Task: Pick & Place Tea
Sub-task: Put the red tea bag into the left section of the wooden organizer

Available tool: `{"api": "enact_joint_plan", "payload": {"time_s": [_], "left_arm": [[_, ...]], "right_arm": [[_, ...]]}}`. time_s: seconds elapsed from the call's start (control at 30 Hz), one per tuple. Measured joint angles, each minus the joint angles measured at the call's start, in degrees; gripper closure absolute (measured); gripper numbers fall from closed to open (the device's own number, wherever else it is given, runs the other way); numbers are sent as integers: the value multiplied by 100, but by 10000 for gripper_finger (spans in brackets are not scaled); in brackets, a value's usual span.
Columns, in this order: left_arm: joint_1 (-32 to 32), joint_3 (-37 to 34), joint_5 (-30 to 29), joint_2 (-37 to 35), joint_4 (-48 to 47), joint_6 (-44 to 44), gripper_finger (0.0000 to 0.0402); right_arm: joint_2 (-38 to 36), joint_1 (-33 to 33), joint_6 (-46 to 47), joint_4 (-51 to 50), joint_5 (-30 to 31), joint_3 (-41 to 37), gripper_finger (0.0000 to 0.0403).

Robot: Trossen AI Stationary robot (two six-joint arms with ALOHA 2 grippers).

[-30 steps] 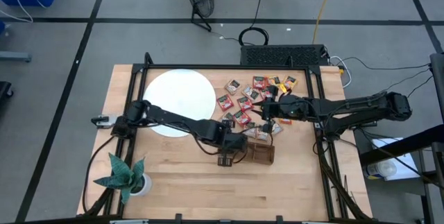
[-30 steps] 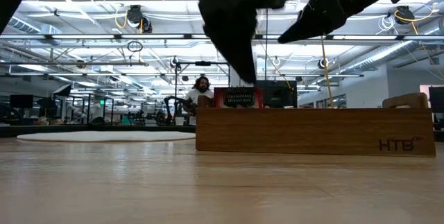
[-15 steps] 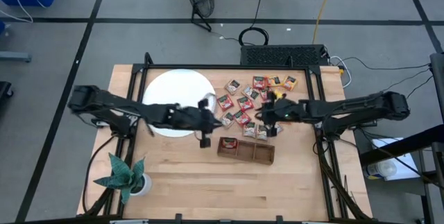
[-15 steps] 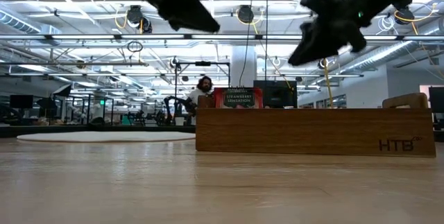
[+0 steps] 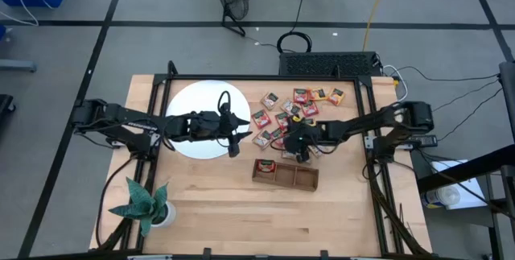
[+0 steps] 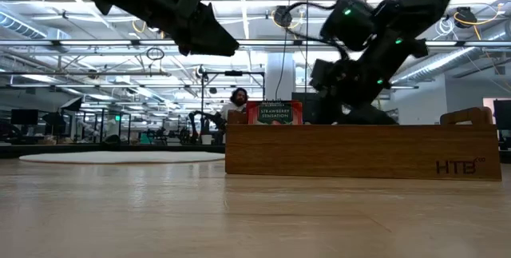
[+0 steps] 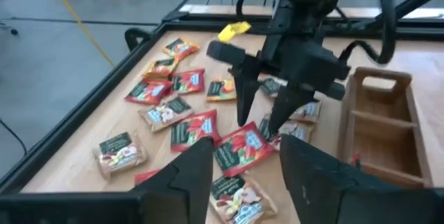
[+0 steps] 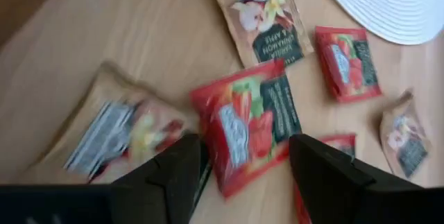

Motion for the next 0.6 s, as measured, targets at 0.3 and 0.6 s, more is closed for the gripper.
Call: {"api": "enact_joint_plan", "payload": {"time_s": [0.3, 0.6], "left_arm": [[77, -2, 54, 1, -33, 93, 217], [109, -2, 54, 1, -246, 88, 217]], "right_arm": [[456, -329, 246, 109, -793, 109, 214], [534, -457, 373, 114, -811, 103, 274]]}}
